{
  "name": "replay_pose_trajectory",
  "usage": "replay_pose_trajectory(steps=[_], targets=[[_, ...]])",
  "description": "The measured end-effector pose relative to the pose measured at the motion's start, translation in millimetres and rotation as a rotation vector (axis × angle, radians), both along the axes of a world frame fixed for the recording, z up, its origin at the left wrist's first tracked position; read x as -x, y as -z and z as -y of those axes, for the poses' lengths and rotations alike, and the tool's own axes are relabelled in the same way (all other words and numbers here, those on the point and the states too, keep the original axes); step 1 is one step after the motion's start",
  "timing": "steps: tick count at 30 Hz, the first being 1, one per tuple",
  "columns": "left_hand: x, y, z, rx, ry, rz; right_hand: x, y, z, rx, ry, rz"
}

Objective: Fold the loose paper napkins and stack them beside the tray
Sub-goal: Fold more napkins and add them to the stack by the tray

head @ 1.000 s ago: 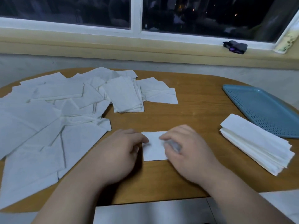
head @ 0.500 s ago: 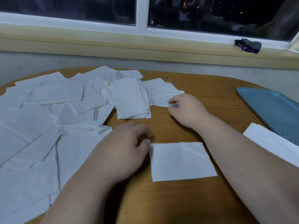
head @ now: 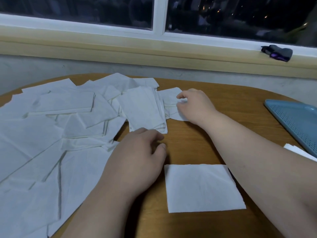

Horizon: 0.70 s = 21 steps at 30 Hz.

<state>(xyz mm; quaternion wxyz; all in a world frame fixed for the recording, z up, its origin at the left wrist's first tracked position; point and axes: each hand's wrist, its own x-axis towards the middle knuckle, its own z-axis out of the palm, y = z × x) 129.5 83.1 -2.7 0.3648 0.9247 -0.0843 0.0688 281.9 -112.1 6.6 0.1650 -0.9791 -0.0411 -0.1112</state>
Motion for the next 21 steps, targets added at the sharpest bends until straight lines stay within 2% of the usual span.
replay_pose_trajectory(steps=[4, 10, 15, 21], targets=[[-2.5, 2.2, 2.1, 0.027, -0.013, 0.009, -16.8, 2.3, -4.6, 0.113, -0.064, -0.081], [-3.9, 2.1, 4.5, 0.027, 0.001, 0.031, -24.7, 5.3, 1.2, 0.163, -0.073, -0.004], [-2.5, 1.6, 5.0, 0.053, -0.002, 0.025, -31.5, 6.6, 5.0, 0.148, -0.132, -0.03], [-2.4, 2.2, 5.3, 0.069, -0.003, 0.015, -34.1, 4.4, 0.3, 0.275, -0.145, 0.002]])
